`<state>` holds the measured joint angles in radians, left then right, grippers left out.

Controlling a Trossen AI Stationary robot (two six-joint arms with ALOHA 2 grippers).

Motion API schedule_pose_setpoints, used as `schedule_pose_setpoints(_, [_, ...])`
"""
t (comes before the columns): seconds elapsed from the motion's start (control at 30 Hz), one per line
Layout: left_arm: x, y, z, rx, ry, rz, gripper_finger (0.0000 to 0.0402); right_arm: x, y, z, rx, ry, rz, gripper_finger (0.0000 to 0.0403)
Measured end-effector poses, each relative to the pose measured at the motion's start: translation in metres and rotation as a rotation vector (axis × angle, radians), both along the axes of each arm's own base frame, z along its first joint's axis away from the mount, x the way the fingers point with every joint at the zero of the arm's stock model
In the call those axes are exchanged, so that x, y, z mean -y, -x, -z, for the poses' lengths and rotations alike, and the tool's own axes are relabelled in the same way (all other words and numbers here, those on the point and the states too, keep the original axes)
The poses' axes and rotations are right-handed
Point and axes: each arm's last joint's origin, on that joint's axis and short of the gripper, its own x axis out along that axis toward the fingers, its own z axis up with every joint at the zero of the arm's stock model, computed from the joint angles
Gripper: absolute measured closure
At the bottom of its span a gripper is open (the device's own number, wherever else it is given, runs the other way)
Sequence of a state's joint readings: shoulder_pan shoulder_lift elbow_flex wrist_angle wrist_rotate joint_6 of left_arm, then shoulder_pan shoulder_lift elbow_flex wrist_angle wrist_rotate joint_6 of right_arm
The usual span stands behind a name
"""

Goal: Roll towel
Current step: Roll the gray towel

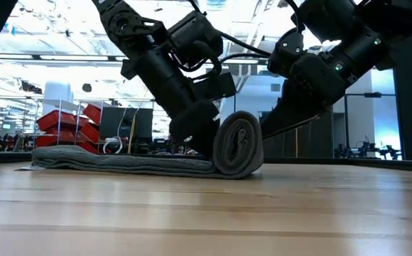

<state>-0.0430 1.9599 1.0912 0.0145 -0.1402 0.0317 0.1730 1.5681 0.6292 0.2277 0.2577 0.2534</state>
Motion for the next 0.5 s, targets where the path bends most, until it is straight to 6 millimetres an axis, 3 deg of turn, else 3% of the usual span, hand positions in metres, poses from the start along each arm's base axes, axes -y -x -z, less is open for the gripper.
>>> schedule_pose_setpoints(0.5, [-0.002,0.020,-0.039,-0.039,0.000,-0.043,0.0228,0.007,-0.005,-0.002,0.044,0.056,-0.023,0.0184])
